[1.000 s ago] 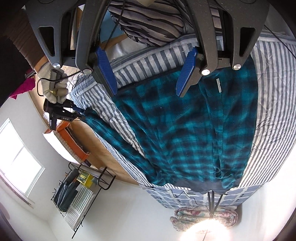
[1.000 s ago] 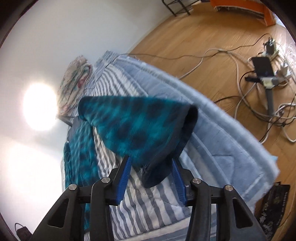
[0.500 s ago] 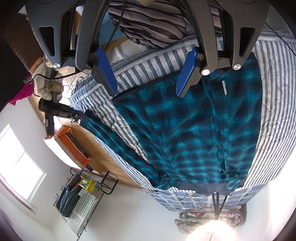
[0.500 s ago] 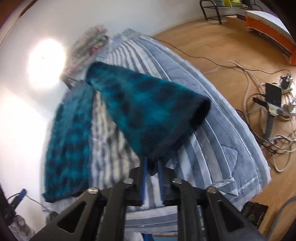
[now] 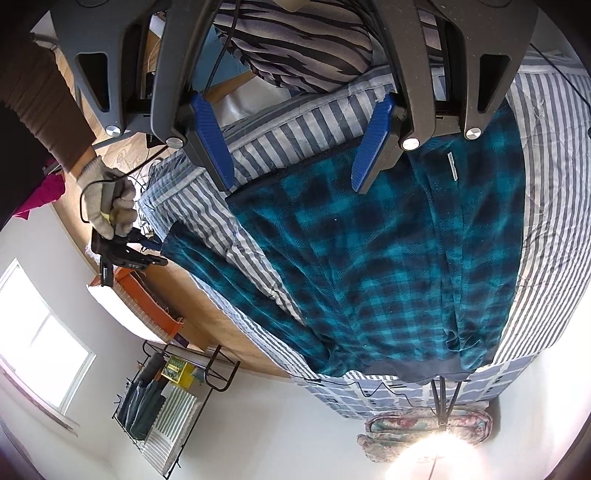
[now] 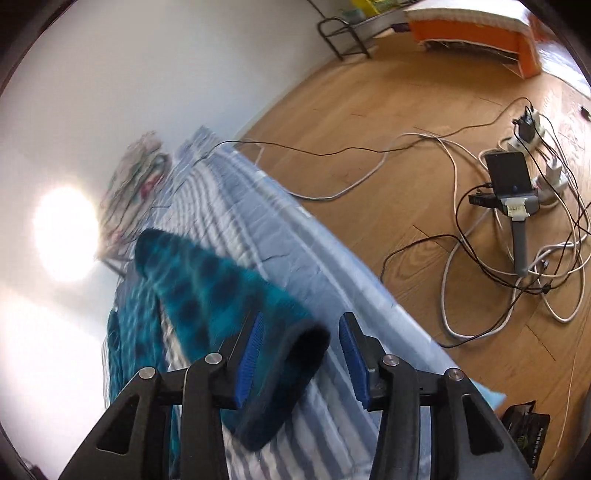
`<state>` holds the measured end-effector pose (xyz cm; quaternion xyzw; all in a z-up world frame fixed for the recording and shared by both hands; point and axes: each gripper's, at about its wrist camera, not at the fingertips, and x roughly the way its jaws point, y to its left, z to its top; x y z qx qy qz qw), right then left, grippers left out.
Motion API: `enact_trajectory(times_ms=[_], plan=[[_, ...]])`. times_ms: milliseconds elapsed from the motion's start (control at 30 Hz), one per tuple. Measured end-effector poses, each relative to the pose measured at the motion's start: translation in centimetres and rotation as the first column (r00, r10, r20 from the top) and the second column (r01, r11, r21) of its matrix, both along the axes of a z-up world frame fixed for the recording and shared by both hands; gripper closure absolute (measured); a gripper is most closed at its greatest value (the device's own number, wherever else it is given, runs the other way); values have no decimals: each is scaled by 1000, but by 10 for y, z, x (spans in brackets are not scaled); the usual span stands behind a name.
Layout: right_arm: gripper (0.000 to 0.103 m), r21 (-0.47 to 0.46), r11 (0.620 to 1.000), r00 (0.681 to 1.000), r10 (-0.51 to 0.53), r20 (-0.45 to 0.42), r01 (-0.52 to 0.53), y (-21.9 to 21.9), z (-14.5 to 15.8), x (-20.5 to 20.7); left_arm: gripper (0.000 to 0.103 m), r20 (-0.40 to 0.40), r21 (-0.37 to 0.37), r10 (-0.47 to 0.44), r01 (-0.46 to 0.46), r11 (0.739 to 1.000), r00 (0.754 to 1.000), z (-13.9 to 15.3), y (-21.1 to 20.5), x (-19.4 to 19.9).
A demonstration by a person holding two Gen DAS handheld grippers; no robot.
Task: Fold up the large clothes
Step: 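Lower the held sleeve onto the shirt body and open the right tool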
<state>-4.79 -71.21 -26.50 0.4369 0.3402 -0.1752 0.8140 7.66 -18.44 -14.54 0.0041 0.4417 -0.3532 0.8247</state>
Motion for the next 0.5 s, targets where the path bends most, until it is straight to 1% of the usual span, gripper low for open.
enact_trajectory(times_ms=[67, 100, 133, 167, 200, 300, 367, 433, 500], plan=[[57, 8, 1000, 1000, 9, -17, -9, -1, -6, 5, 35, 0, 3, 2, -2, 1000, 1000, -1, 0, 1], [58, 8, 1000, 1000, 9, -29, -8, -3, -7, 2, 35, -3, 6, 4, -4, 1000, 1000, -2, -1, 2], [64, 9, 1000, 999, 6, -41, -6, -3, -10, 3, 35, -6, 7, 7, -7, 1000, 1000, -4, -1, 4], [82, 19, 1000, 1000, 13, -25, -13, -2, -10, 3, 35, -10, 7, 10, -9, 1000, 1000, -5, -2, 6], [91, 16, 1000, 1000, 20, -2, -20, 2, -6, 2, 35, -17, 6, 15, -15, 1000, 1000, -7, -1, 8], [96, -39, 997, 997, 65, 34, -64, 18, 13, 1, 35, -42, -5, 32, -32, 999, 999, -12, 2, 16], [96, -103, 988, 991, 118, 54, -112, 39, 35, 3, 35, -44, -5, 41, -41, 999, 998, -15, 3, 20], [96, -174, 972, 983, 172, 68, -158, 63, 56, 5, 35, -48, -9, 55, -56, 998, 997, -17, 6, 24], [97, -248, 943, 966, 247, 77, -221, 95, 77, 10, 35, -56, -23, 68, -70, 997, 996, -18, 10, 29]])
